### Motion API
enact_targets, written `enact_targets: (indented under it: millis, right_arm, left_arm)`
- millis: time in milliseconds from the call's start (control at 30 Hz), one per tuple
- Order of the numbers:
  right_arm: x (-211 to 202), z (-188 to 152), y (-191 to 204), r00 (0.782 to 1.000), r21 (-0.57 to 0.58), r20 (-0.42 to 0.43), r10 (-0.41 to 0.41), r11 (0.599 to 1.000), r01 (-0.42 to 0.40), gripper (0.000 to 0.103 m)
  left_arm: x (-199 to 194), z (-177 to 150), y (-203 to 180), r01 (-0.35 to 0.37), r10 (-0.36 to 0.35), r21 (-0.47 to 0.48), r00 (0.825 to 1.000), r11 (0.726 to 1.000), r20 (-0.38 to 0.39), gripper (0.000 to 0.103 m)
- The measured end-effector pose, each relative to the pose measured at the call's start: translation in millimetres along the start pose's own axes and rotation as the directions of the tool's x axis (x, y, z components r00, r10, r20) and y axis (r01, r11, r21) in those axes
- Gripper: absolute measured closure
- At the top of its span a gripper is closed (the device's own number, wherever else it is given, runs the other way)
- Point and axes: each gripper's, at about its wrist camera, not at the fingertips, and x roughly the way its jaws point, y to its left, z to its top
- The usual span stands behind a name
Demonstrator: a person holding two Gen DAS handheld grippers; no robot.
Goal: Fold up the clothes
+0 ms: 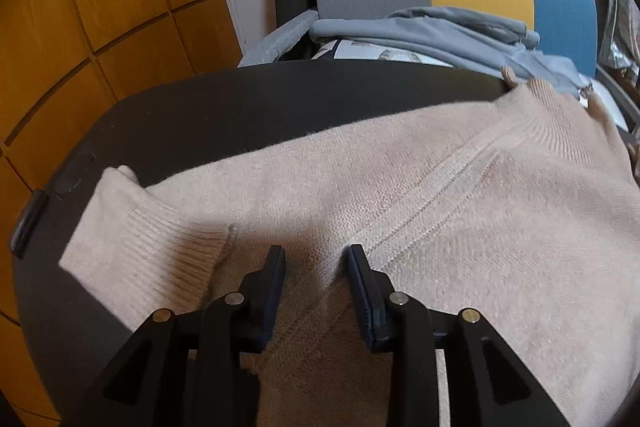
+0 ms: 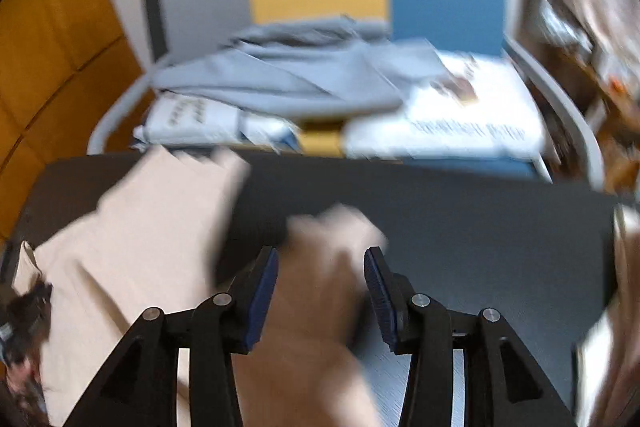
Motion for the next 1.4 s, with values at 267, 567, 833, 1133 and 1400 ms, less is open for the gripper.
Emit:
enact_targets:
  millis: [267, 567, 833, 1133, 1400]
  right_arm:
    - [-3.3, -57.7, -41.1, 0.996, 0.082, -0.062, 0.070, 0.995, -0.065, 0.057]
    - [43.6, 5.3, -20.9, 0.997, 0.131, -0.036, 0.074, 0.989, -0.068, 0.056]
    - [61.8, 28.1, 3.6, 0.994, 0.020, -0.084, 0.076, 0.997, -0.075, 0.096]
    - [-56.6, 20.0, -68.0, 0.977, -0.073, 0.098, -0.192, 0.977, 0.199, 0.096]
    - [-115.1, 4.9, -155.8, 0.908, 0.093, 0.115, -0.403, 0.914, 0.394, 0.096]
  left_arm:
    - [-44.0, -32.0, -37.0, 0.036, -0.036, 0.090, 0.999, 0.995, 0.002, 0.082]
    - [-57.1, -45.9, -48.4, 0.100, -0.100, 0.104, 0.995, 0.989, -0.004, 0.091]
    - [-52.2, -50.1, -40.5, 0.136, -0.137, 0.089, 0.990, 0.987, 0.006, 0.091]
    - [-51.5, -50.6, -41.7, 0.119, -0.122, 0.103, 0.992, 0.988, 0.023, 0.090]
    - [-50.5, -49.6, -52.9, 0.053, -0.060, 0.154, 0.997, 0.987, 0.040, 0.090]
